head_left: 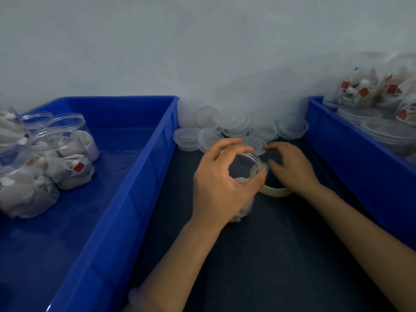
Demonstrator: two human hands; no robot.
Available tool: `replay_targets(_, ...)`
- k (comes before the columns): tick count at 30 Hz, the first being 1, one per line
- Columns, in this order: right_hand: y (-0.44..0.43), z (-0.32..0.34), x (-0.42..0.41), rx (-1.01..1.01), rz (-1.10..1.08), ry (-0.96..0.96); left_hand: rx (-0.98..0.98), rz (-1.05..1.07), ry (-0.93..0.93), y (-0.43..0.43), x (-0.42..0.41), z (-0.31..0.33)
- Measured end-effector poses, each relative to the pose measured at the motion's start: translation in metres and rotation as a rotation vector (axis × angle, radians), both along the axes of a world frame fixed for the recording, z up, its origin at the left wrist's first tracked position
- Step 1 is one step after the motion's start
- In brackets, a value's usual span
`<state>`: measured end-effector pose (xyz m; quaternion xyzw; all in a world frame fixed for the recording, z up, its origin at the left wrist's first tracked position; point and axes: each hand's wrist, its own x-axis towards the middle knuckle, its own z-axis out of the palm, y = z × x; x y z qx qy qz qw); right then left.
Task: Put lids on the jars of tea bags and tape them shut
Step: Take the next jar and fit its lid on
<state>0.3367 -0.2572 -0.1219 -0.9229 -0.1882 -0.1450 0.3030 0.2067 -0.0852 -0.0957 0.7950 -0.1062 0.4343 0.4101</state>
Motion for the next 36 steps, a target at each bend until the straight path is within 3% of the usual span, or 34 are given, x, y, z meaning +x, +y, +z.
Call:
replay_targets(6, 0.032, 0.010, 0.024, -0.191, 0.090, 0.075, -0.028, 0.018, -0.005, -0.006, 0.001, 0.002)
replay_targets(10, 0.045, 0.008, 0.030, -0.326, -0.054, -0.013, -0.036, 0.025, 0.020, -0.008, 0.002, 0.002)
replay_targets(16, 0.041, 0.011, 0.021, -0.304, -0.132, -0.082, -0.027, 0.023, 0.011, -0.007, 0.003, 0.001)
replay_targets(24, 0.031, 0.014, 0.004, -0.070, -0.107, -0.098, -0.055, -0.017, 0.011, -0.007, 0.004, -0.001)
replay_targets(29, 0.034, 0.052, -0.024, 0.646, 0.024, -0.041, -0.175, -0.077, 0.035, -0.006, 0.006, -0.007)
replay_targets(32, 0.033, 0.083, -0.044, 0.969, 0.093, 0.109, -0.177, -0.077, 0.029, -0.005, 0.007, -0.009)
replay_targets(34, 0.035, 0.094, -0.056, 0.987, 0.138, 0.289, -0.198, -0.083, 0.032, -0.006, 0.007, -0.008)
replay_targets(36, 0.042, 0.093, -0.067, 0.844, 0.209, 0.413, -0.198, -0.079, 0.017, -0.007, 0.006, -0.008)
